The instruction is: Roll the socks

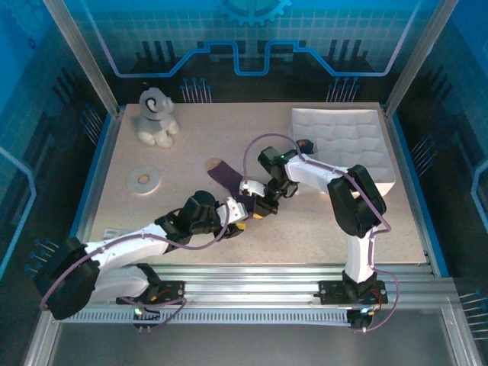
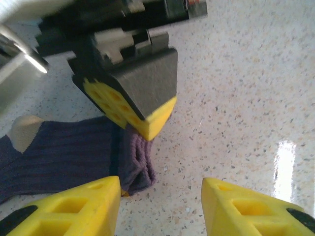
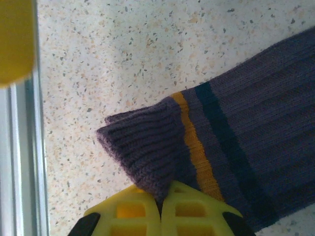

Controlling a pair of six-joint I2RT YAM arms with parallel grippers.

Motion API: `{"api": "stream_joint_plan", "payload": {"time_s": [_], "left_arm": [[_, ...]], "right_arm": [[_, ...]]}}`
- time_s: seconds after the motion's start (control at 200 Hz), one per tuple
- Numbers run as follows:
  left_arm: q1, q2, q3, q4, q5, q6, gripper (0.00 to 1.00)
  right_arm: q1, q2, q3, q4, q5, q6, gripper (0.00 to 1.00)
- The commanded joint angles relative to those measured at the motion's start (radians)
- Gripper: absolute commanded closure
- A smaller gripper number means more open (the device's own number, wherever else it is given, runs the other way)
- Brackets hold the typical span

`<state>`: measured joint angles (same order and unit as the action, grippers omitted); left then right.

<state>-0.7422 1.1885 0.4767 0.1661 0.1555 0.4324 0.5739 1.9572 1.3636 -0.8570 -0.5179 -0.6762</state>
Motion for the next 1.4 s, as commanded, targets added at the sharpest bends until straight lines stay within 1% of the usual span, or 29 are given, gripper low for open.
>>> {"api": "stream_joint_plan", "payload": {"time_s": [0.0, 0.21, 0.57, 0.73, 0.871, 0.936, 0.976, 1.151, 1.211, 1.231, 1.271, 1.306, 1.366, 1.396], "left_arm": [[-0.015, 0.06, 0.046, 0.068, -0.045, 0.067, 0.54], [-0.028, 0.161, 0.082, 0.12, -0.053, 0.066, 0.54], [-0.035, 0.251, 0.097, 0.142, -0.054, 0.055, 0.54], [-0.035, 0.254, 0.098, 0.14, -0.053, 0.046, 0.64], [-0.035, 0.237, 0.094, 0.138, -0.056, 0.039, 0.66], [-0.035, 0.231, 0.093, 0.135, -0.053, 0.035, 0.7], [-0.034, 0.228, 0.092, 0.132, -0.049, 0.033, 0.73], [-0.034, 0.229, 0.103, 0.115, -0.039, 0.002, 0.99], [-0.035, 0.226, 0.103, 0.114, -0.041, -0.014, 1.0], [-0.034, 0.225, 0.105, 0.113, -0.045, -0.023, 1.0], [-0.035, 0.222, 0.107, 0.109, -0.057, -0.047, 1.0], [-0.033, 0.217, 0.105, 0.106, -0.064, -0.07, 1.0], [-0.03, 0.207, 0.094, 0.119, -0.063, -0.113, 1.0], [-0.027, 0.2, 0.086, 0.131, -0.063, -0.141, 1.0]], "right_arm": [[-0.024, 0.008, 0.028, -0.069, -0.09, 0.006, 1.0], [-0.036, 0.007, 0.015, -0.076, -0.112, 0.004, 1.0], [-0.05, 0.013, 0.019, -0.085, -0.136, 0.002, 1.0], [-0.055, 0.012, 0.019, -0.088, -0.136, 0.003, 1.0], [-0.055, 0.013, 0.019, -0.089, -0.134, 0.004, 1.0], [-0.055, 0.012, 0.02, -0.089, -0.134, 0.004, 1.0], [-0.056, 0.013, 0.022, -0.089, -0.134, 0.006, 1.0], [-0.056, 0.016, 0.025, -0.093, -0.135, 0.011, 1.0], [-0.057, 0.01, 0.021, -0.086, -0.135, 0.024, 1.0], [-0.058, 0.008, 0.019, -0.081, -0.138, 0.029, 0.95], [-0.061, -0.003, 0.011, -0.067, -0.144, 0.047, 0.81], [-0.067, -0.015, 0.0, -0.05, -0.156, 0.063, 0.72], [-0.081, -0.046, -0.028, -0.014, -0.191, 0.095, 0.63], [-0.087, -0.06, -0.043, 0.006, -0.206, 0.111, 0.61]]}}
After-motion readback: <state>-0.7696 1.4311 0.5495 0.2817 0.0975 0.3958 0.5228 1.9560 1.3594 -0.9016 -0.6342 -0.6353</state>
